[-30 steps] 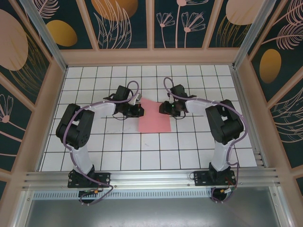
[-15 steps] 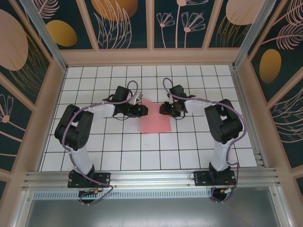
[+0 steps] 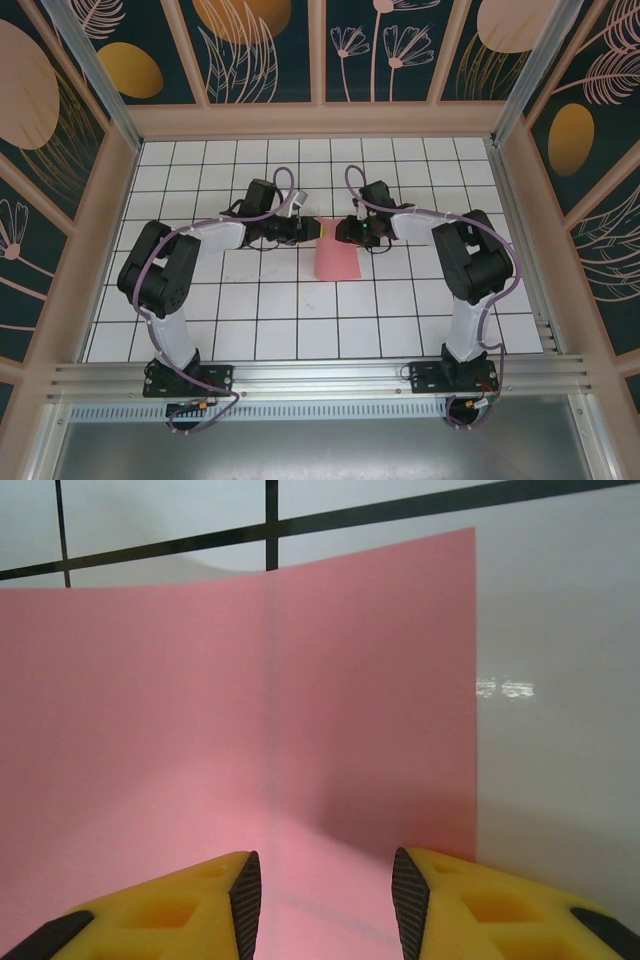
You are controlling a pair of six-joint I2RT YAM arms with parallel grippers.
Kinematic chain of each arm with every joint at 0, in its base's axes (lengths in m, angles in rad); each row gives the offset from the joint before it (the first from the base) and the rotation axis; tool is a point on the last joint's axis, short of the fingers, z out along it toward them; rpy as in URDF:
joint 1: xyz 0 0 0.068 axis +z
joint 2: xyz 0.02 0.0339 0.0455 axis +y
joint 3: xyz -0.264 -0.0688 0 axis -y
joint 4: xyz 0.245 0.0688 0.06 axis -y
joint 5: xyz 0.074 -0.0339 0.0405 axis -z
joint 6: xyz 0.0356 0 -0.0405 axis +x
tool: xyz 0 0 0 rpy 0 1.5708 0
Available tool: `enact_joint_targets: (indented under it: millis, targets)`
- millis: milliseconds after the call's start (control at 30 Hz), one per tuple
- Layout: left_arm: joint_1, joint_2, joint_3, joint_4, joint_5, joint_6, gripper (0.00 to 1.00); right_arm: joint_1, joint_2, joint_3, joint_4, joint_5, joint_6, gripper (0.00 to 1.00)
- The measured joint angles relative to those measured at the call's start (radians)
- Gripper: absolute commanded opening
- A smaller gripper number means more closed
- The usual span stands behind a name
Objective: Fold a paper plane with a square sheet of paper (fold left side to right side)
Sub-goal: First fold in half a square sheet of paper at the center of the table.
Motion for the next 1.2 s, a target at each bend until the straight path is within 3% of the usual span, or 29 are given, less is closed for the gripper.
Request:
enact_joint_targets:
  millis: [367,667,1067,1200]
  targets:
    - [-0.03,0.063,0.048,0.02,0.012,-0.019,0.51,-0.042,-0.01,-0.025,0.036,-0.087,0.027,0.47]
    - [-0.03,0.082,0.054,0.021,0.01,-0.026,0.51,-0.125,-0.158,-0.068,0.083,-0.182,0.062,0.57]
    - [-0.037,0.087,0.058,0.027,0.008,-0.033,0.51,-0.104,-0.153,-0.103,0.237,-0.355,0.174,0.54]
    - [-0.041,0.087,0.058,0.027,0.008,-0.033,0.51,-0.086,-0.103,-0.103,0.246,-0.364,0.19,0.48]
